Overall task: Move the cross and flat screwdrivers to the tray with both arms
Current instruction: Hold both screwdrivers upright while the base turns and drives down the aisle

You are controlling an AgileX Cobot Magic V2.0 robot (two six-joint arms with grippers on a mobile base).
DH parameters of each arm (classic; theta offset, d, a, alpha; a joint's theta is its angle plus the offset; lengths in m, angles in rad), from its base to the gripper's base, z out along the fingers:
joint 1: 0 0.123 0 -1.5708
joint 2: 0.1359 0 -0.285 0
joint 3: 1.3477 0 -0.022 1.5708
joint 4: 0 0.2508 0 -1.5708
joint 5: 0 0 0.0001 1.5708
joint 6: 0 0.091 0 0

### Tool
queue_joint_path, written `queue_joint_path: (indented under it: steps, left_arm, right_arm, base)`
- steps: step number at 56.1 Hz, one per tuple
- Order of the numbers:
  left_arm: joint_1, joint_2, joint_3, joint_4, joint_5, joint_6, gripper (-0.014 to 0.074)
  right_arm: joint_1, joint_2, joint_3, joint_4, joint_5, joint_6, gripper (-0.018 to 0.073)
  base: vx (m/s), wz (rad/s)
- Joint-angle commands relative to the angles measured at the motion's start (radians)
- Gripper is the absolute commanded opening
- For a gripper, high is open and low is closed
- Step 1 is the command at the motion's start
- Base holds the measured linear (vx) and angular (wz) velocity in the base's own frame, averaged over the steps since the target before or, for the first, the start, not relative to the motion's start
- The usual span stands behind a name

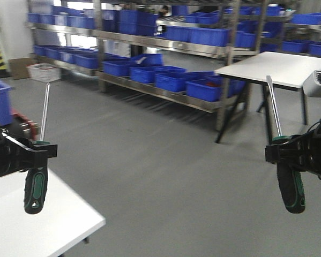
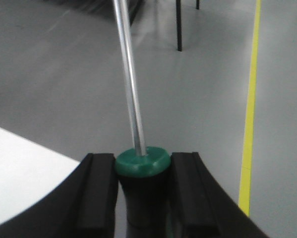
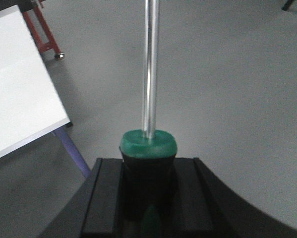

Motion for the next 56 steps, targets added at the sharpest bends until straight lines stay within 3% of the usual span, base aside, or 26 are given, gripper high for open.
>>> queue_joint_path:
  steps: [1,56]
  left_arm:
    - [-0.005,-0.028,-0.026,-0.032,-0.064,-0.003,-0.0001]
    - [-0.005,-0.028,-0.026,-0.032,-0.064,-0.003,-0.0001]
  right_arm:
    - [-0.001,-0.025,-0.039,0.014,-0.083,-0.006,-0.0008]
    - [-0.001,-0.025,-0.039,0.014,-0.083,-0.006,-0.0008]
  base:
    - [0.09,-0.6]
    - [0.22,-0.6]
